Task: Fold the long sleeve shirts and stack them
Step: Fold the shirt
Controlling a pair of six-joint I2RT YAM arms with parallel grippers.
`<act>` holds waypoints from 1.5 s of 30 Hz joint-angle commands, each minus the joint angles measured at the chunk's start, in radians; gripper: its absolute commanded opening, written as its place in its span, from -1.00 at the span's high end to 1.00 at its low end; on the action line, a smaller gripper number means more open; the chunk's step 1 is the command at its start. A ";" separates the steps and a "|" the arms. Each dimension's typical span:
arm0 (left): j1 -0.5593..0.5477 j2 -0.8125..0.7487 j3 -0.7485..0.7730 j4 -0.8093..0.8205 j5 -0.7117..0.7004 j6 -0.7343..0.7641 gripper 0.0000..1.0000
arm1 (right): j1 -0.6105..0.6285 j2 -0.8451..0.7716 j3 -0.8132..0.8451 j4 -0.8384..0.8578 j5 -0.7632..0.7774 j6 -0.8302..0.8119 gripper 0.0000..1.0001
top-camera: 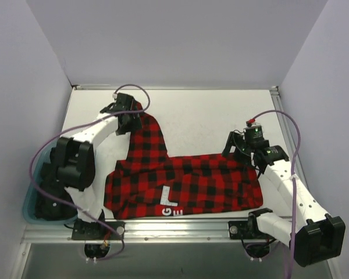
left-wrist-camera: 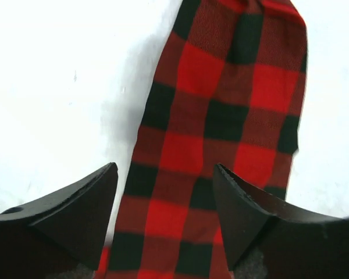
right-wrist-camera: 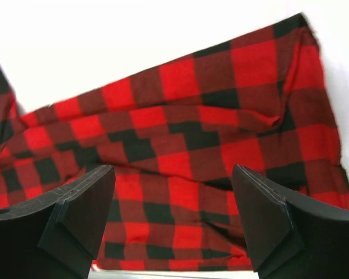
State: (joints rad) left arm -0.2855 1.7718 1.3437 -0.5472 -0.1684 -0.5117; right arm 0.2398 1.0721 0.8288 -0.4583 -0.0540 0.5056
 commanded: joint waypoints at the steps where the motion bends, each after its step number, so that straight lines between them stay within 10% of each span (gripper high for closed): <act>1: 0.009 0.106 0.125 0.033 -0.029 0.036 -0.48 | 0.024 -0.058 -0.028 -0.042 -0.041 0.005 -0.66; 11: 0.014 0.327 0.206 0.027 -0.056 0.010 -0.06 | 0.056 -0.138 -0.102 -0.048 -0.066 -0.001 -0.66; 20: -0.009 0.206 0.103 -0.008 -0.060 -0.028 1.00 | 0.062 -0.172 -0.129 -0.049 -0.064 0.002 -0.65; 30: -0.220 -0.129 0.012 -0.220 -0.258 -0.076 1.00 | 0.067 -0.215 -0.143 -0.056 -0.055 -0.010 -0.64; 38: -0.264 -0.222 -0.208 -0.200 -0.129 -0.197 0.92 | 0.069 -0.215 -0.154 -0.057 -0.082 -0.013 -0.64; 45: -0.215 -0.348 -0.229 -0.189 -0.186 -0.133 -0.18 | 0.070 -0.210 -0.146 -0.057 -0.106 -0.045 -0.64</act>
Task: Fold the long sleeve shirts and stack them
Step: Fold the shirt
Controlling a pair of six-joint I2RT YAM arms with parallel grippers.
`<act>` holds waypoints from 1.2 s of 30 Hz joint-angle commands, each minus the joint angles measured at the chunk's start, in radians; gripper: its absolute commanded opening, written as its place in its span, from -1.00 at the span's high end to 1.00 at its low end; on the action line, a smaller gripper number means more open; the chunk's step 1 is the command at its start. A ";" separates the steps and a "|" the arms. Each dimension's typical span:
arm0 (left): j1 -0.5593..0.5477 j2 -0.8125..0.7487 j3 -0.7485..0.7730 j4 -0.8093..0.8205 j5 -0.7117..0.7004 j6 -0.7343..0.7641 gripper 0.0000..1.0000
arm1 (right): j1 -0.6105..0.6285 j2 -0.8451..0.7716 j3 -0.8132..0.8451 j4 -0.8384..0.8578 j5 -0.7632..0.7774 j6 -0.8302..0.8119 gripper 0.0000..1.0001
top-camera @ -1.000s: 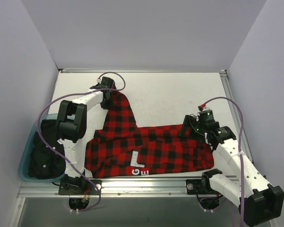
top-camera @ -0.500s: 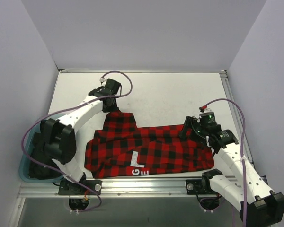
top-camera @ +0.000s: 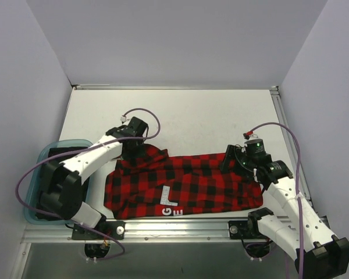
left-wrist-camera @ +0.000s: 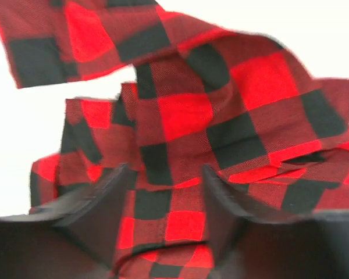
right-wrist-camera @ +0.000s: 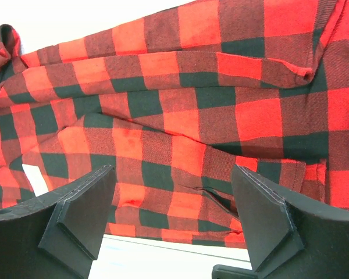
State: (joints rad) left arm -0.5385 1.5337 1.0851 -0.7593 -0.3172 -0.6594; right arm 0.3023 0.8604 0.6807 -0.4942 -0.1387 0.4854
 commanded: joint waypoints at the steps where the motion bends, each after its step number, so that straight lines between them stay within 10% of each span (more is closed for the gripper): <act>1: 0.058 -0.121 0.027 0.025 -0.036 0.014 -0.31 | 0.008 0.002 0.005 -0.021 -0.024 -0.024 -0.64; 23: 0.337 0.161 0.050 0.144 -0.046 0.003 -0.49 | 0.153 0.055 0.022 0.042 -0.047 -0.103 -0.63; 36: 0.356 0.233 0.006 0.227 -0.017 -0.034 -0.04 | 0.166 0.091 0.003 0.060 -0.045 -0.114 -0.62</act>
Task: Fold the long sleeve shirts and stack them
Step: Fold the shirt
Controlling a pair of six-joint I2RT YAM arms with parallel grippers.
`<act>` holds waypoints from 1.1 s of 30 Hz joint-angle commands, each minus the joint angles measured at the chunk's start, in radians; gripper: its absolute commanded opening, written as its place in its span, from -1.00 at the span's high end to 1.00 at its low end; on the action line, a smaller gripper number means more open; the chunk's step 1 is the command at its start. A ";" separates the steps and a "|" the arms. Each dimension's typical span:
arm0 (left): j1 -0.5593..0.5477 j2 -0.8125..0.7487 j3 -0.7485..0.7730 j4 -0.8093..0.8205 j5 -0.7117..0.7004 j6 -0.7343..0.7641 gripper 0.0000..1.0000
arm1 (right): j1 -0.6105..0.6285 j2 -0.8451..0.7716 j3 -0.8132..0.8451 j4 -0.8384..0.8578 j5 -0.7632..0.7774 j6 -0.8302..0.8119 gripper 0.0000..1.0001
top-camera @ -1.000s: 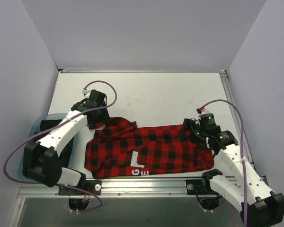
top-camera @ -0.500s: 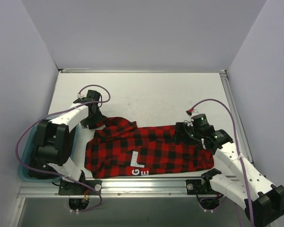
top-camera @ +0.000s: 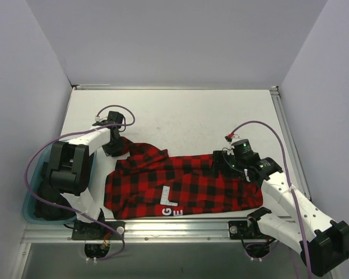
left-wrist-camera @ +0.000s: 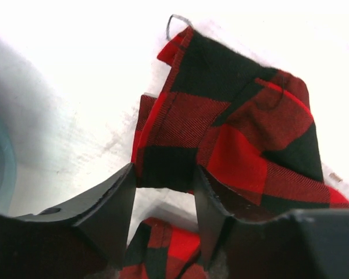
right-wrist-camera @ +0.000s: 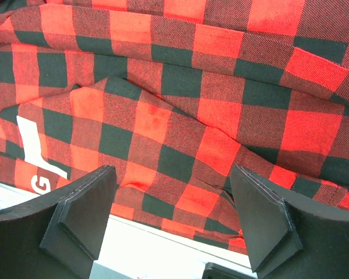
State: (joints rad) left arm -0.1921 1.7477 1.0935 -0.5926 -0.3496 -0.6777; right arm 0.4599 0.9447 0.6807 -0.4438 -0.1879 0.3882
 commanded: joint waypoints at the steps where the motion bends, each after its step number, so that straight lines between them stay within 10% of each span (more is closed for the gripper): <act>1: 0.011 0.024 -0.001 0.066 0.015 -0.016 -0.02 | 0.008 0.006 0.000 0.010 0.002 -0.015 -0.62; 14: 0.028 0.030 0.020 0.022 0.047 -0.026 0.82 | 0.013 0.002 -0.009 0.014 0.008 -0.012 -0.62; 25: 0.020 0.019 0.386 -0.134 0.199 -0.097 0.75 | 0.016 0.005 -0.009 0.011 0.007 -0.009 -0.61; 33: 0.025 0.228 0.641 -0.049 0.377 -0.290 0.35 | 0.022 -0.004 -0.017 0.001 0.002 -0.003 -0.61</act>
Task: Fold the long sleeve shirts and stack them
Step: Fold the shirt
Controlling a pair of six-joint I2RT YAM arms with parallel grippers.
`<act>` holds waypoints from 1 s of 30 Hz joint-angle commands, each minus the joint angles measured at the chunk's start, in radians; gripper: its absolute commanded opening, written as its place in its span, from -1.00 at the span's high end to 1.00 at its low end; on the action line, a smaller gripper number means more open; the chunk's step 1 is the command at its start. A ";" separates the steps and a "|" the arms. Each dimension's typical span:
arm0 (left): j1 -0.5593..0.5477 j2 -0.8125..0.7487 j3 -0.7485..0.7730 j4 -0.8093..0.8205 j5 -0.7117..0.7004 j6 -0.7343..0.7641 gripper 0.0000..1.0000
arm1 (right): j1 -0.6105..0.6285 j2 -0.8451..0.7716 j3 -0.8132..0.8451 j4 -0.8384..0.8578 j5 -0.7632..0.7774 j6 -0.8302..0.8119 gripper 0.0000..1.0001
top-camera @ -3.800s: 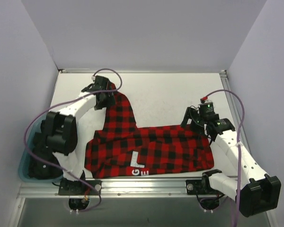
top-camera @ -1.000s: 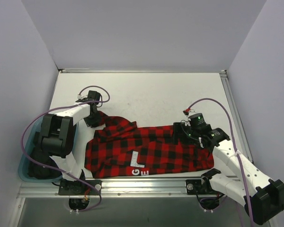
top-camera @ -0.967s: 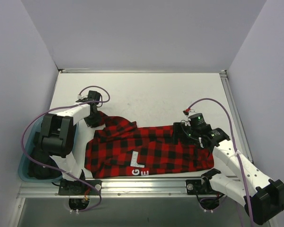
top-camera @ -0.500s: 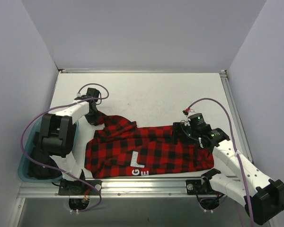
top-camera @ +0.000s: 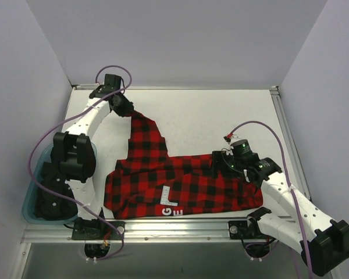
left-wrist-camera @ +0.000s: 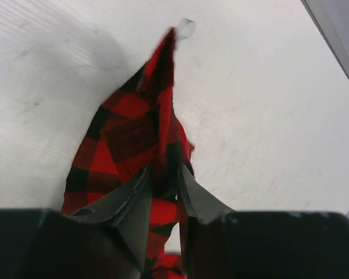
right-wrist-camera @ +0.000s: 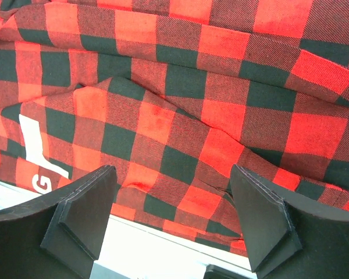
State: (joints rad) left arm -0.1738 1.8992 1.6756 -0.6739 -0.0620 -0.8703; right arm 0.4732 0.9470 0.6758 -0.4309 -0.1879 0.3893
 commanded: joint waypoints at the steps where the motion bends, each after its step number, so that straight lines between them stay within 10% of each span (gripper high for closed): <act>1: 0.011 0.090 0.078 0.033 0.100 -0.108 0.33 | 0.010 -0.008 -0.012 -0.014 0.004 -0.004 -0.61; 8: 0.031 0.146 0.055 0.213 0.166 -0.216 -0.19 | 0.013 -0.020 -0.022 -0.028 0.010 -0.004 -0.61; 13: 0.030 0.149 0.107 0.251 0.145 -0.009 -0.54 | 0.013 -0.033 -0.024 -0.038 0.010 -0.010 -0.61; 21: 0.040 0.095 0.007 0.189 -0.100 0.267 -0.56 | 0.030 -0.021 -0.012 -0.035 -0.001 -0.050 -0.61; 30: 0.077 0.251 0.111 0.203 -0.046 0.359 -0.54 | 0.061 -0.019 -0.007 -0.039 -0.001 -0.052 -0.61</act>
State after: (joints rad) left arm -0.1078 2.0903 1.7206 -0.4973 -0.1230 -0.5865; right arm 0.5201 0.9264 0.6598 -0.4408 -0.1886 0.3531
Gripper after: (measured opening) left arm 0.772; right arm 0.805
